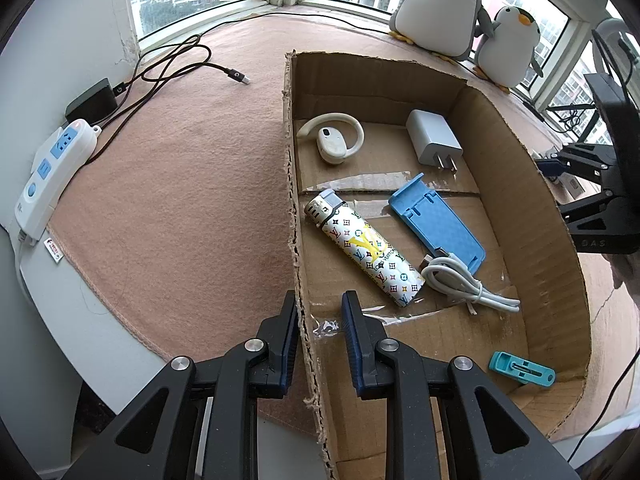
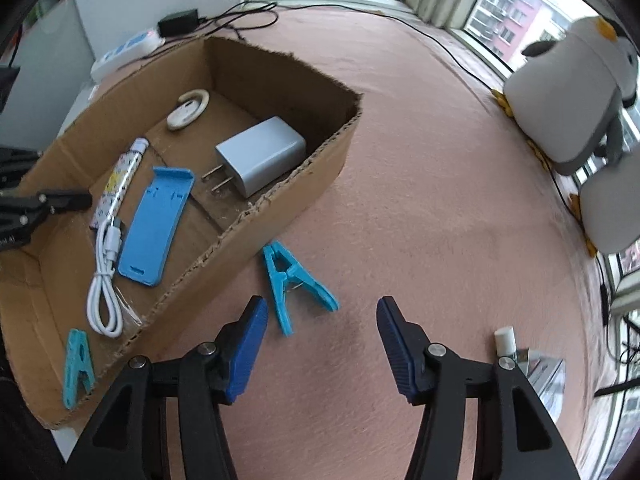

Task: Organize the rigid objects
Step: 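Move the right tool to the teal clothespin on the carpet, then grasp the teal clothespin with the right gripper, then carry the teal clothespin over the box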

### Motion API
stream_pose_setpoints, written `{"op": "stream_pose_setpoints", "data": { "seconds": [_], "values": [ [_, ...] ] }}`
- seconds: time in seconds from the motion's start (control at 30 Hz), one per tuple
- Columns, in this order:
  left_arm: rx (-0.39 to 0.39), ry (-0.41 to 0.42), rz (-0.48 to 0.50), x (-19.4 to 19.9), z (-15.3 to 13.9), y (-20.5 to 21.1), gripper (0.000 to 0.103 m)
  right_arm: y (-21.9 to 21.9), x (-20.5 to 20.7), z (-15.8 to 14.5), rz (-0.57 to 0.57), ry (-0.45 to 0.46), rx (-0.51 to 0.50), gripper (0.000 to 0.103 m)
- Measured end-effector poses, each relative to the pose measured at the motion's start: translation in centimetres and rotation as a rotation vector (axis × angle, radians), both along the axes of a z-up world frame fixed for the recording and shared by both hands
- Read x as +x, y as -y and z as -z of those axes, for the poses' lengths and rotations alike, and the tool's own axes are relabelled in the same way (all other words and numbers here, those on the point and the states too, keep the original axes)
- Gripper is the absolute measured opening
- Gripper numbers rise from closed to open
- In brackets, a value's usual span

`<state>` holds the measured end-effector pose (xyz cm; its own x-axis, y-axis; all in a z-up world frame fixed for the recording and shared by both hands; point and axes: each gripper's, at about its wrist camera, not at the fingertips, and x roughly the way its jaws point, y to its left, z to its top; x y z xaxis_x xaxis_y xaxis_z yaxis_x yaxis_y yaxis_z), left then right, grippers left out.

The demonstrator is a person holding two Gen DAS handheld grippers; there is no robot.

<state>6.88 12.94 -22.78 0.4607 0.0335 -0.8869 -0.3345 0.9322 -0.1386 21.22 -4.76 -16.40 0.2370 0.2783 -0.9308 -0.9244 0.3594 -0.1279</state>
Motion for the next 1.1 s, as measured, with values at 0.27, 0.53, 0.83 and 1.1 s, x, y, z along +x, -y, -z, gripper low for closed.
{"op": "stream_pose_setpoints", "data": {
  "seconds": [0.27,0.53,0.83,1.1],
  "values": [
    [0.002,-0.002,-0.001,0.0,0.0,0.0,0.023,-0.8,0.0,0.7,-0.052,0.029,-0.013,0.053],
    [0.004,-0.003,-0.003,0.1,-0.1,0.0,0.023,-0.8,0.4,0.7,-0.037,0.000,0.024,0.031],
    [0.001,-0.003,-0.005,0.1,-0.1,0.0,0.023,1.4,-0.7,0.3,0.042,-0.035,0.058,0.031],
    [0.002,0.000,-0.005,0.1,-0.1,-0.1,0.023,6.5,-0.5,-0.9,0.264,-0.048,0.161,0.031]
  ]
}}
